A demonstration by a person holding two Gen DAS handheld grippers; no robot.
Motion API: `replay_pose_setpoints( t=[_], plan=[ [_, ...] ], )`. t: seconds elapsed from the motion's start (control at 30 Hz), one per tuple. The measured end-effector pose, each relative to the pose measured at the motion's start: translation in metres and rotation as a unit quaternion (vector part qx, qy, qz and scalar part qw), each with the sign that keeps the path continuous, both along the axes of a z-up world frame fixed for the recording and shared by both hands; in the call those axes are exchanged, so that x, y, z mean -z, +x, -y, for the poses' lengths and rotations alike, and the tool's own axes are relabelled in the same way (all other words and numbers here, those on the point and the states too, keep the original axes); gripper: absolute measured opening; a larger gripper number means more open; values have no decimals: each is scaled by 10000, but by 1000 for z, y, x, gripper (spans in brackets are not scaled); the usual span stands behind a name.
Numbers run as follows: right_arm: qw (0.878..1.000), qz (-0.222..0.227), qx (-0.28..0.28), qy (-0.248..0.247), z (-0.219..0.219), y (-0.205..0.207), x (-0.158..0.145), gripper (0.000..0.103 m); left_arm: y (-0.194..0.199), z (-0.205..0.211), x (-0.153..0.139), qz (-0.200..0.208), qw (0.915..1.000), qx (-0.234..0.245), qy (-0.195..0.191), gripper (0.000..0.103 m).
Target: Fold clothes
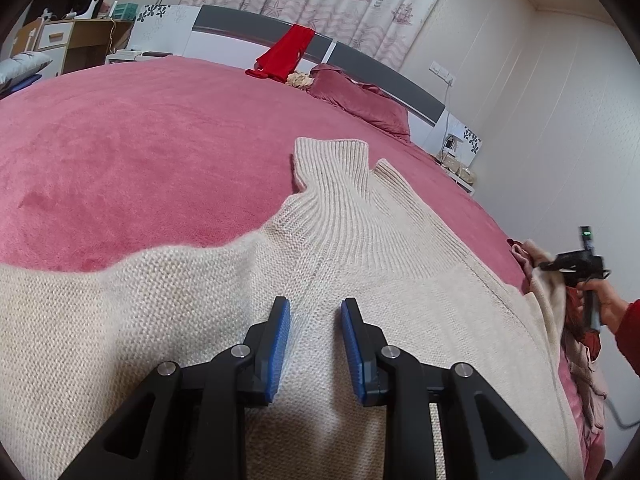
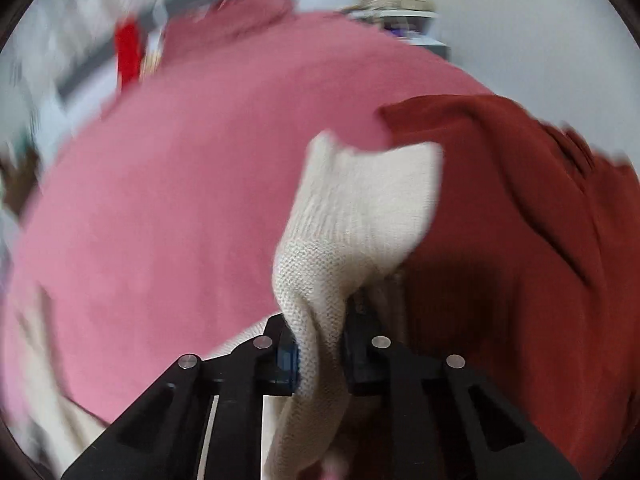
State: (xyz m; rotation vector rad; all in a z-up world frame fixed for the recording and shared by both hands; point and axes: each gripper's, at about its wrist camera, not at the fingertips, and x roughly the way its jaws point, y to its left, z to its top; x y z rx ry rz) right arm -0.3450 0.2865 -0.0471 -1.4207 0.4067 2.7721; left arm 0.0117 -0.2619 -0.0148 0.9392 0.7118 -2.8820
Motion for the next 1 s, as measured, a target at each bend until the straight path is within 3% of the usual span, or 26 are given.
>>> replay_pose_setpoints(
  t=[0.07, 0.13, 0.27, 0.37, 0.43, 0.47, 0.57, 0.6, 0.67, 0.7, 0.73, 0.83, 0.9, 1.0],
  plan=[
    [9982, -336, 341, -347, -22, 7, -21, 14, 0, 0, 0, 7, 10000, 1, 0, 26],
    [9952, -624, 650, -390, -45, 13, -37, 14, 0, 0, 0, 11, 10000, 94, 14, 26],
    [9846, -753, 1509, -457, -91, 26, -36, 14, 0, 0, 0, 7, 10000, 96, 17, 26],
    [9644, -690, 2350, -998, -133, 49, -17, 8, -1, 1, 0, 6, 9999, 98, 22, 26],
    [9444, -652, 2749, -1682, -166, 62, 1, 3, -1, 1, 0, 8, 10000, 95, 24, 26],
    [9357, -730, 2793, -2030, -174, 60, 6, 3, -1, 1, 0, 10, 10000, 95, 25, 26],
    [9355, -785, 2548, -2318, -176, 46, -5, 8, -1, 2, 0, 24, 9999, 102, 42, 26],
    [9373, -778, 2420, -2383, -175, 42, -10, 12, -1, 3, -1, 34, 9999, 104, 52, 26],
    [9423, -540, 2220, -2446, -170, 27, -17, 49, -2, 3, -1, 51, 9999, 109, 65, 26],
    [9473, -419, 2123, -2364, -165, 20, -22, 73, -2, 4, -1, 55, 9999, 112, 72, 26],
    [9543, -333, 2020, -2177, -159, 13, -30, 74, -2, 4, -1, 59, 9999, 113, 75, 26],
    [9759, -20, 1741, -1313, -141, -6, -44, 74, -3, 4, -1, 68, 9999, 115, 69, 26],
    [9756, -16, 1730, -1351, -139, -14, -41, 71, -4, 4, -1, 64, 9999, 116, 65, 26],
    [9634, -132, 1903, -1884, -146, -14, -27, 23, -5, 3, 0, 54, 9999, 119, 60, 26]
  ],
)
